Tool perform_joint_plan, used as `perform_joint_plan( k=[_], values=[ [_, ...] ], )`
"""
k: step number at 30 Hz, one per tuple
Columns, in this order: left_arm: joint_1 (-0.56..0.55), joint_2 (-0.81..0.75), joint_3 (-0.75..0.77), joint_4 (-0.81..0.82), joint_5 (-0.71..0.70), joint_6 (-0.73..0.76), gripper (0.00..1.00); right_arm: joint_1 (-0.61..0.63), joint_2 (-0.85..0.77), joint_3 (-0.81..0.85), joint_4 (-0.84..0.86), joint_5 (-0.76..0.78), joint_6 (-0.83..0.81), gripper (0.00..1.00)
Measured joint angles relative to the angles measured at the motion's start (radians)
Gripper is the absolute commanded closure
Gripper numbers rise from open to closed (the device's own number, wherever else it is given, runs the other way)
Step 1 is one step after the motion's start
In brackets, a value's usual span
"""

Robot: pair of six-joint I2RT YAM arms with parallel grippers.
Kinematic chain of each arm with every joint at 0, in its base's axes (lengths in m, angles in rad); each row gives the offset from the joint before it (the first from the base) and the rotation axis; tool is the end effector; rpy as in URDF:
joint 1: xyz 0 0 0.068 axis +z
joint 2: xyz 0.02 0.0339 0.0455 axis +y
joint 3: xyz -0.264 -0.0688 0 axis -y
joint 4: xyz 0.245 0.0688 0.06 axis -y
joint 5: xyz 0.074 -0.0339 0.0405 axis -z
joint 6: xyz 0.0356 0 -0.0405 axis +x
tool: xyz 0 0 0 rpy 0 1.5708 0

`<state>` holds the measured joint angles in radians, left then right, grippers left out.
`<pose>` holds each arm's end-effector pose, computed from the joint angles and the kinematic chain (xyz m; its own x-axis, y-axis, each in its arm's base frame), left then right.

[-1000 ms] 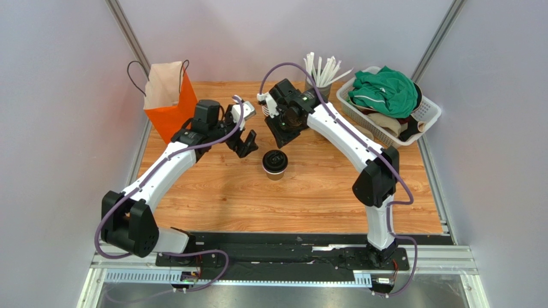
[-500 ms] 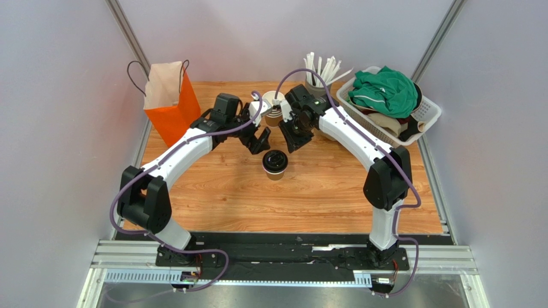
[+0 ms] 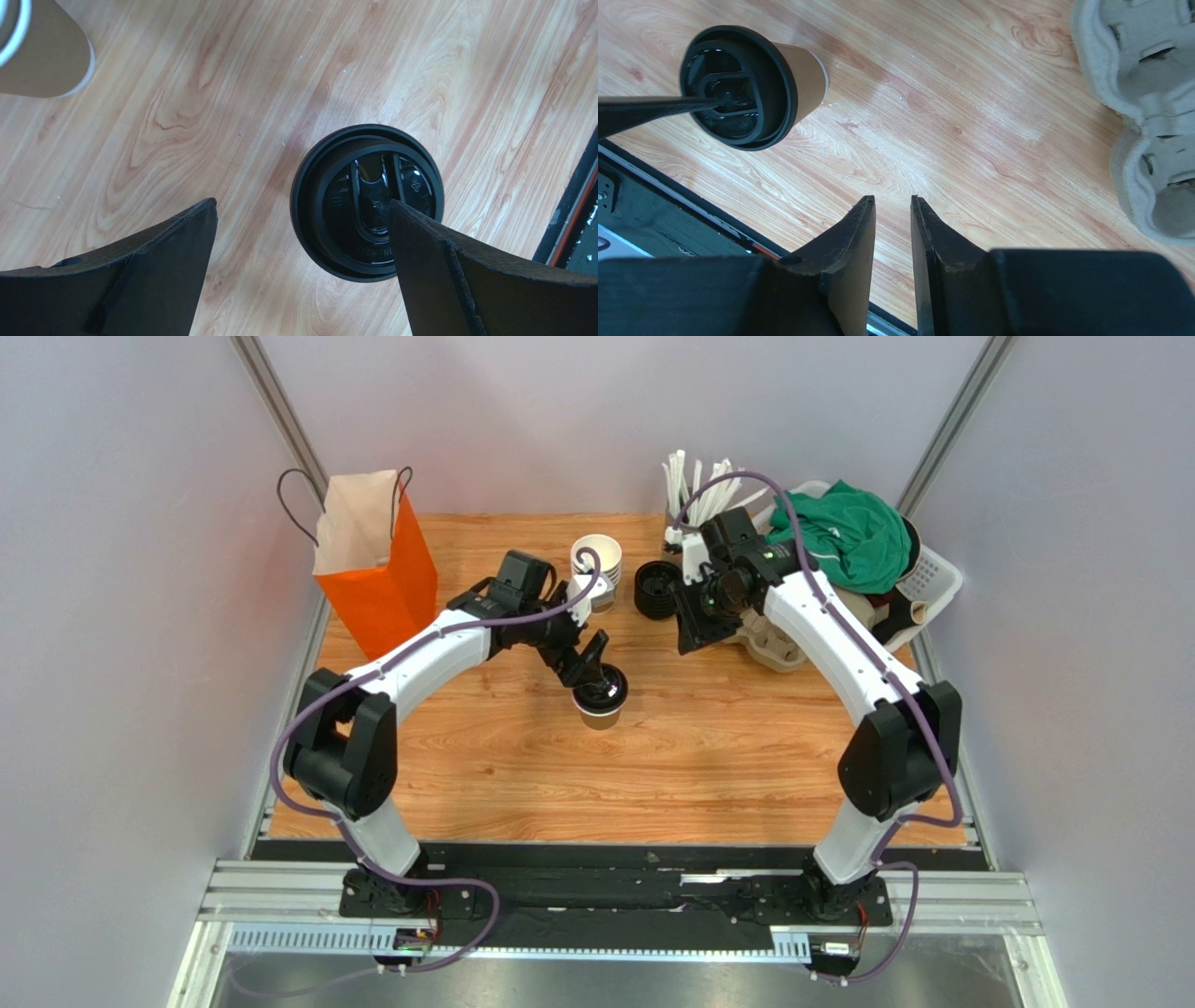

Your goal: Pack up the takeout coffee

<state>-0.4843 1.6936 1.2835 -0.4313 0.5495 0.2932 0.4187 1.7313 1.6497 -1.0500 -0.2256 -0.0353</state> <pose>0.3192 -0.1890 0.2550 -0.4279 0.5036 -0.7505 0.8657 0.4671 -0.1802 0.3234 0.1526 0.3156 -0.8093 -0.3978 -0.4321 -0.5121 0.8383 0.1873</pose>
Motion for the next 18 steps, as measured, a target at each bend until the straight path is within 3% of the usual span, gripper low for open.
perform_joint_plan(
  k=[18],
  values=[
    [0.001, 0.085, 0.058, -0.081, 0.052, 0.012, 0.01, -0.036, -0.072, -0.065, 0.023, -0.055, -0.014, 0.71]
  ],
)
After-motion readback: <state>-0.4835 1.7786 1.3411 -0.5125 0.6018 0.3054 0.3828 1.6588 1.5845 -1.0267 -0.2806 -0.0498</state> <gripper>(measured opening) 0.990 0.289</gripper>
